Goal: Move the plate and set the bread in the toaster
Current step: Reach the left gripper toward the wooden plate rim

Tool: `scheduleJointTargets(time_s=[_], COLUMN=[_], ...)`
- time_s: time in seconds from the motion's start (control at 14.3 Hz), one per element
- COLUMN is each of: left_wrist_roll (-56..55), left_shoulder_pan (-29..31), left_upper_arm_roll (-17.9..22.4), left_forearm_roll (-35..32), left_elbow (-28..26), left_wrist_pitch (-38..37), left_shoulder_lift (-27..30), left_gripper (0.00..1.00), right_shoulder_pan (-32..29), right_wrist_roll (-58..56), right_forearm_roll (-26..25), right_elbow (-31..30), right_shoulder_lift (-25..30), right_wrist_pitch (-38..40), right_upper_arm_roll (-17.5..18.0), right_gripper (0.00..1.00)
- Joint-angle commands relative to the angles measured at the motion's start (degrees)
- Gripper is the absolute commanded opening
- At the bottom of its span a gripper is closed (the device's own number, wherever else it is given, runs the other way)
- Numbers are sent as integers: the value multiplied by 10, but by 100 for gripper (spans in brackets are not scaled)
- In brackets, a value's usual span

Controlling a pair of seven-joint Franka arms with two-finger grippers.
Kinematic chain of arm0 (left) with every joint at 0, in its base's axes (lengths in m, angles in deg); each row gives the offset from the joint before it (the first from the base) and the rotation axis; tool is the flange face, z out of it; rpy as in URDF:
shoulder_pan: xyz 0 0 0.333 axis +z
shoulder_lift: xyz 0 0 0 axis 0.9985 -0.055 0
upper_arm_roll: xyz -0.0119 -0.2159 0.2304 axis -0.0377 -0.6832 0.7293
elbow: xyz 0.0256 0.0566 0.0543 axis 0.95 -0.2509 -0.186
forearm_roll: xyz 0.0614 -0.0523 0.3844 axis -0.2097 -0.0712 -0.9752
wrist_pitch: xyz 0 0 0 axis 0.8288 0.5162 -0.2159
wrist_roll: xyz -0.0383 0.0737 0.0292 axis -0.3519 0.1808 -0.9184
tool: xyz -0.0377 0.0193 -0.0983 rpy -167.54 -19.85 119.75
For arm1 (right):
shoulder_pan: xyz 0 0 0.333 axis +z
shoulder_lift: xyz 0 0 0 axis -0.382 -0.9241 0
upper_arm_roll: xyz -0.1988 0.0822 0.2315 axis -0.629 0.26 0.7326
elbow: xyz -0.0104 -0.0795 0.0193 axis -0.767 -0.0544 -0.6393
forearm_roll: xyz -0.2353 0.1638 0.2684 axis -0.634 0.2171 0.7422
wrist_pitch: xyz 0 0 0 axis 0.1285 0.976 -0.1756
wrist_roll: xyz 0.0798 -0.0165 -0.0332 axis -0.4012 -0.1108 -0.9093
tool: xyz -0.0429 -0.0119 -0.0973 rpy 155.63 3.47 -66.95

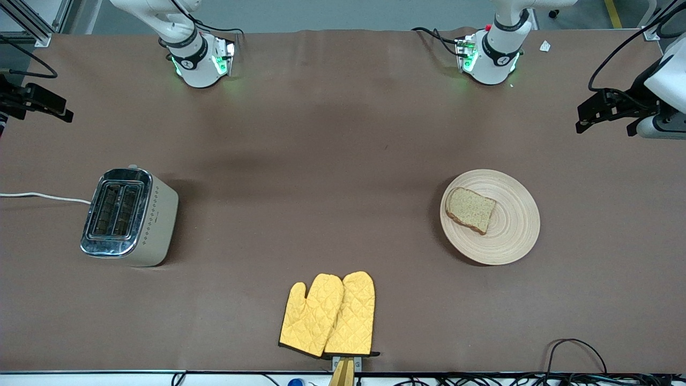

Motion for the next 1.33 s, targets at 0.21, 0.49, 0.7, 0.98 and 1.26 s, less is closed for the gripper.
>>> scheduleJointTargets(time_s=[0.21, 0.49, 0.7, 0.98, 1.26], left_wrist_roll=[-7, -7, 2, 40, 128], left_shoulder_pan=[-3, -1, 11, 92, 155], left_upper_arm_roll=[-1, -7, -3, 0, 0], left_forearm_roll=[-8, -4, 10, 124, 203], left_elbow=[14, 9, 8, 8, 11], left_wrist_pitch=[-11, -18, -34, -32, -16], left_shoulder_lift=[-4, -5, -20, -94, -199], left_gripper=[100, 100, 100, 100, 100], right_shoulder_pan=[-1, -2, -3, -2, -3], right_wrist_roll=[8, 8, 8, 8, 8], right_forearm_roll=[-4, -4, -4, -4, -4], right_elbow=[4, 4, 4, 3, 2], right_shoulder_lift=[0, 0, 0, 0, 0], right_wrist_pitch=[5, 5, 5, 5, 4], right_upper_arm_roll=[5, 5, 5, 5, 5], right_gripper=[100, 100, 100, 100, 100])
